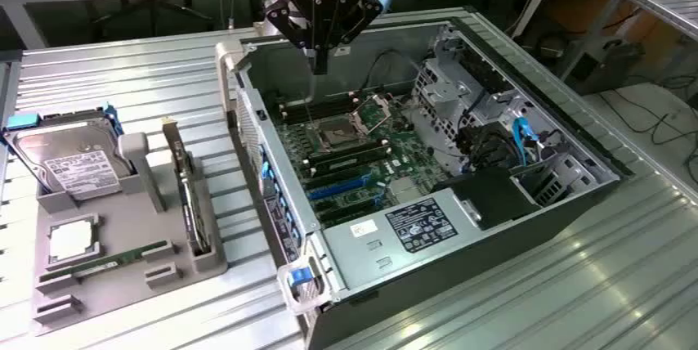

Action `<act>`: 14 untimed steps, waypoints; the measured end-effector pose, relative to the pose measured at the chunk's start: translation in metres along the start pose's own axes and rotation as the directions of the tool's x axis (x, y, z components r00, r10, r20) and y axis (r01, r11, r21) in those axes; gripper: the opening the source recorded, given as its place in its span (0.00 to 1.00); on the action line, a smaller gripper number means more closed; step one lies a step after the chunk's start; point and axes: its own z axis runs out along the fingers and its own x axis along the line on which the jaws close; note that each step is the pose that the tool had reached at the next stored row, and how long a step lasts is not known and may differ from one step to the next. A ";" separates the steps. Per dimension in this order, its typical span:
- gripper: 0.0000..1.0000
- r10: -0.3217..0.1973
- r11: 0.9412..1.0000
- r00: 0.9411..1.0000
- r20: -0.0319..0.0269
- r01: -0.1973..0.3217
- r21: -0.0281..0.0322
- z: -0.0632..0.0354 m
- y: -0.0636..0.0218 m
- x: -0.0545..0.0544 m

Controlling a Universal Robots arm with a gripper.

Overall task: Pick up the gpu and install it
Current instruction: 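Reach for the gpu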

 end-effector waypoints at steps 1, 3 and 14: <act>0.11 0.000 1.000 1.000 0.000 0.000 0.000 -0.0002 0.0000 0.000; 0.11 0.000 1.000 1.000 0.000 0.000 0.000 -0.0004 0.0000 0.000; 0.11 0.000 1.000 1.000 0.000 0.000 0.000 -0.0010 -0.0023 0.009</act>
